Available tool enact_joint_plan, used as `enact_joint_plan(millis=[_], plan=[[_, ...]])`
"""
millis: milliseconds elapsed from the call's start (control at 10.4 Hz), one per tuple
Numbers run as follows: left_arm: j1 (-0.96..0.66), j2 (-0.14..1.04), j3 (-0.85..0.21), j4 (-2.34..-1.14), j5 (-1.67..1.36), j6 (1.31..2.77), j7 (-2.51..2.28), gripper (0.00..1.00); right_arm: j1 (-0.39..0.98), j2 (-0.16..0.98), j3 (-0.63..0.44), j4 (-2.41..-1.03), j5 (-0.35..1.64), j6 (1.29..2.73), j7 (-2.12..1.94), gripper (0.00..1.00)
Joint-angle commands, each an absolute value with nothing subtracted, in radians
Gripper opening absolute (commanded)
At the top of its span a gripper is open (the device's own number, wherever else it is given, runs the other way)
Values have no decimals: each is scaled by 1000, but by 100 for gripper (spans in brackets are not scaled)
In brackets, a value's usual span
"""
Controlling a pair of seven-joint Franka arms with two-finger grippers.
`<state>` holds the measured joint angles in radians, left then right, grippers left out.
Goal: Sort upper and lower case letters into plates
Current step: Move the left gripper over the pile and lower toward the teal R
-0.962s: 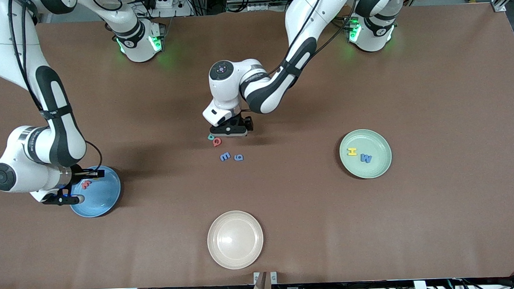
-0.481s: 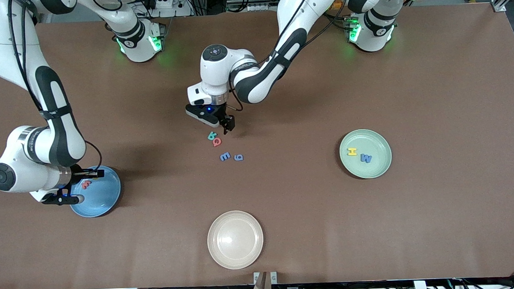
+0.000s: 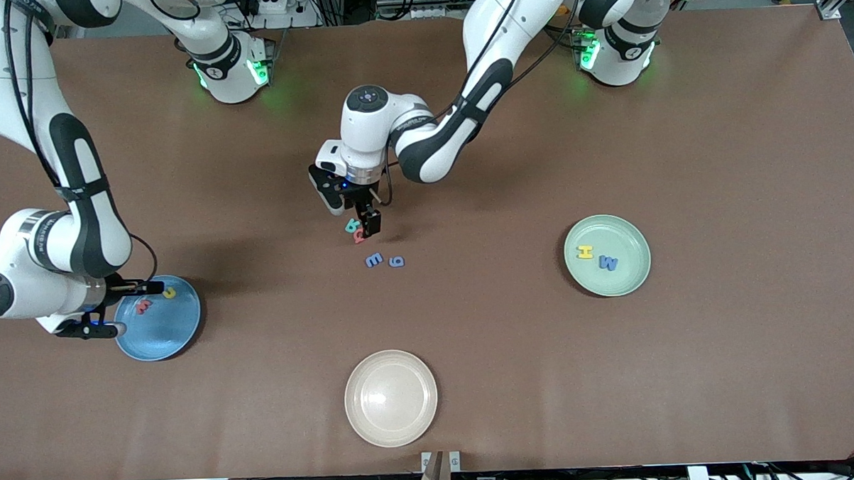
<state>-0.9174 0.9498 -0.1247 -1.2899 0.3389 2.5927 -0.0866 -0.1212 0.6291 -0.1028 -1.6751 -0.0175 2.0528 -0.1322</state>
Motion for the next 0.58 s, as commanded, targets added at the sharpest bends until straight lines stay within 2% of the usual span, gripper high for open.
enact_joint_plan(millis=[0, 481], plan=[[-910, 974, -136, -1275, 353, 2643, 41, 100, -137, 640, -86, -1671, -49, 2077, -137, 100], [-888, 959, -227, -1278, 174, 2648, 211, 100, -144, 663, -86, -1666, -51, 2111, -137, 100]])
